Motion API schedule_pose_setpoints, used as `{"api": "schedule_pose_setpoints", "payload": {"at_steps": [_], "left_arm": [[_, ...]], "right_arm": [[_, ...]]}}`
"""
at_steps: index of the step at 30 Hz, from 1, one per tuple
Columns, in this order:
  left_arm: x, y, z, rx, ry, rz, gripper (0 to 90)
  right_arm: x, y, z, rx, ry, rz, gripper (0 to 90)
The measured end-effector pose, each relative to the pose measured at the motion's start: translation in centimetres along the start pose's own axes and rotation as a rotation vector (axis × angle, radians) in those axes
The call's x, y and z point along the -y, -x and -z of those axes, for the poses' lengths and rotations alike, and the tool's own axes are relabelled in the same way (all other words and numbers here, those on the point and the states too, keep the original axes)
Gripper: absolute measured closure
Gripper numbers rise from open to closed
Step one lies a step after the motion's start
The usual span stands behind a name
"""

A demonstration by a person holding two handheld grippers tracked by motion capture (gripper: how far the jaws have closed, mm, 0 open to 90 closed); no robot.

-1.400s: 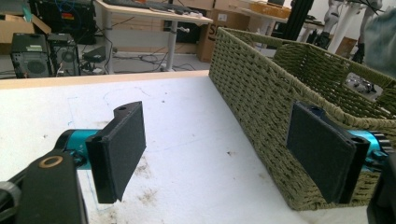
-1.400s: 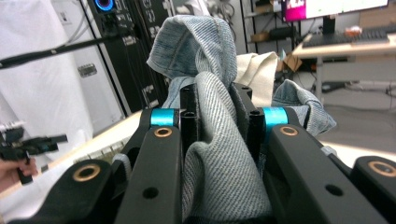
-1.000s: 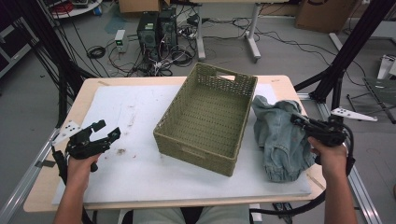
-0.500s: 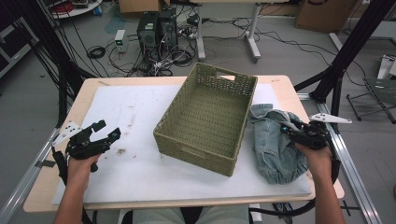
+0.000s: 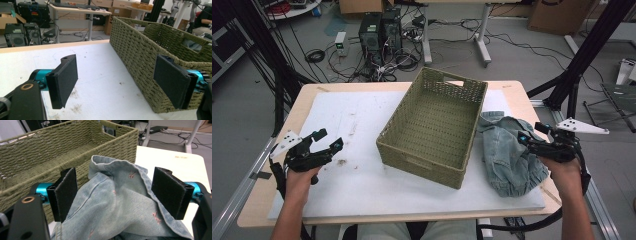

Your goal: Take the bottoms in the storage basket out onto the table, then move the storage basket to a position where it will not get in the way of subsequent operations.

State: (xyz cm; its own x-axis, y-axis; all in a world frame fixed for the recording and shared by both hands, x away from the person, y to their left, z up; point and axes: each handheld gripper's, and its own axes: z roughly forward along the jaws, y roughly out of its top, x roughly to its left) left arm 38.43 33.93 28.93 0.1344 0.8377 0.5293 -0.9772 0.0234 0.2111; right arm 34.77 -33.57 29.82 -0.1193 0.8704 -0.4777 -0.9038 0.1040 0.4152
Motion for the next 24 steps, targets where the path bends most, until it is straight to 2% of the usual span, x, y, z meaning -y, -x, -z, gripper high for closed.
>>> {"api": "schedule_pose_setpoints", "payload": {"at_steps": [4,12,17,24], "left_arm": [[0.0,0.1,-0.1,0.007,0.001,-0.012,19.5],[0.1,0.4,-0.3,0.005,-0.011,-0.015,19.5],[0.2,0.4,-0.4,0.004,-0.012,-0.011,19.5],[0.2,0.5,-0.5,0.012,-0.011,-0.011,19.5]], "right_arm": [[0.2,0.0,0.2,0.004,-0.009,0.023,21.3],[0.9,0.4,0.3,0.011,-0.012,0.010,21.2],[1.2,0.9,0.8,0.023,0.001,-0.015,21.3],[1.1,0.3,1.0,0.004,0.005,-0.003,21.2]]}}
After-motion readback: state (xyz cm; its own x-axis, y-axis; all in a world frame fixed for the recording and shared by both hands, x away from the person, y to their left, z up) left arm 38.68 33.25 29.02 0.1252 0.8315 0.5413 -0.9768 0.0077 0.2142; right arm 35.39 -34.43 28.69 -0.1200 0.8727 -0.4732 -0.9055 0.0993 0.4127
